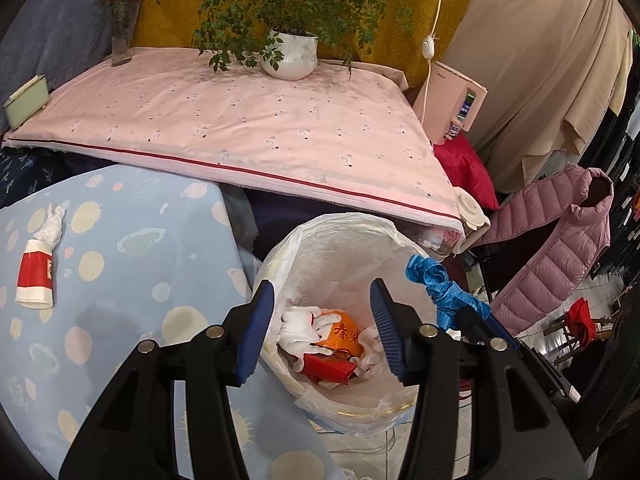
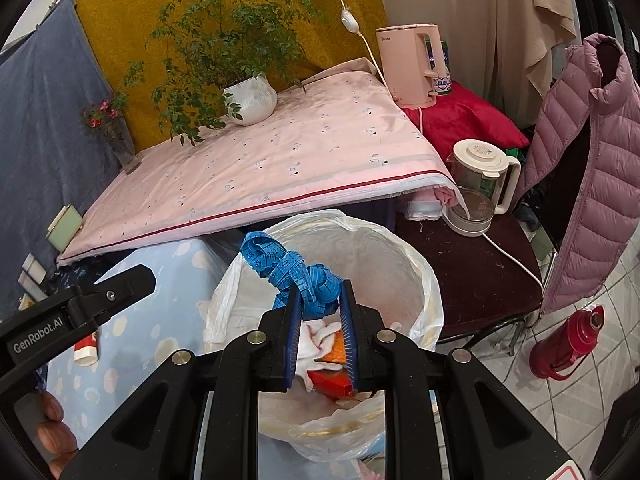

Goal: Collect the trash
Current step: 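Carry the glove and tape over the bin and open both tools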

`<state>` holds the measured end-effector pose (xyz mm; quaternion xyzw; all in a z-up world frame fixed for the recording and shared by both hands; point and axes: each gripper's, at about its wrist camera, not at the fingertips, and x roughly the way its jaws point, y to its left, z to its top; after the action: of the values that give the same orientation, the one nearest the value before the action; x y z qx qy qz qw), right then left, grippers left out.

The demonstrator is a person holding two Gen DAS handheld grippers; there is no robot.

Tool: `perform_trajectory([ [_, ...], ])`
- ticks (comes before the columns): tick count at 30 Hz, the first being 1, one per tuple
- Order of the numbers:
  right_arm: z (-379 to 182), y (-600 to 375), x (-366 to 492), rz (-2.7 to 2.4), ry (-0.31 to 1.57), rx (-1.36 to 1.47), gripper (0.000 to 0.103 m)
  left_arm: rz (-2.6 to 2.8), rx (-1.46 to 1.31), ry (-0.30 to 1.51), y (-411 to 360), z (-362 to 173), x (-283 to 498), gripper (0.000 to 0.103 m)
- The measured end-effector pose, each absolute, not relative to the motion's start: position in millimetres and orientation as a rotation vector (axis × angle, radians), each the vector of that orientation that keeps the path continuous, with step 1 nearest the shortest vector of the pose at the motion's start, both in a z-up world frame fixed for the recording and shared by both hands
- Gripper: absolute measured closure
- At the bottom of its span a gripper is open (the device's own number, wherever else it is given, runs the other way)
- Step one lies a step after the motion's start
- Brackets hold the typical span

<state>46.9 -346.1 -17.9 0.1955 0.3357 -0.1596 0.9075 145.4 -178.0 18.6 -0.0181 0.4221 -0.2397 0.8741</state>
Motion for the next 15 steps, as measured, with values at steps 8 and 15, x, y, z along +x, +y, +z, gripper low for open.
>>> perform_trajectory([
  [8,-17.3,-340.1,50.4,-0.315,0.693,0.396,0.085,-0.484,-0.027,0.882,-175.1,15.8,144.8,0.055],
  [15,-17.4,-337.0,52.4,-0.312,0.696,0.388,0.085,-0.473,-0.031,0.883,-169.9,14.5,144.7,0.052],
])
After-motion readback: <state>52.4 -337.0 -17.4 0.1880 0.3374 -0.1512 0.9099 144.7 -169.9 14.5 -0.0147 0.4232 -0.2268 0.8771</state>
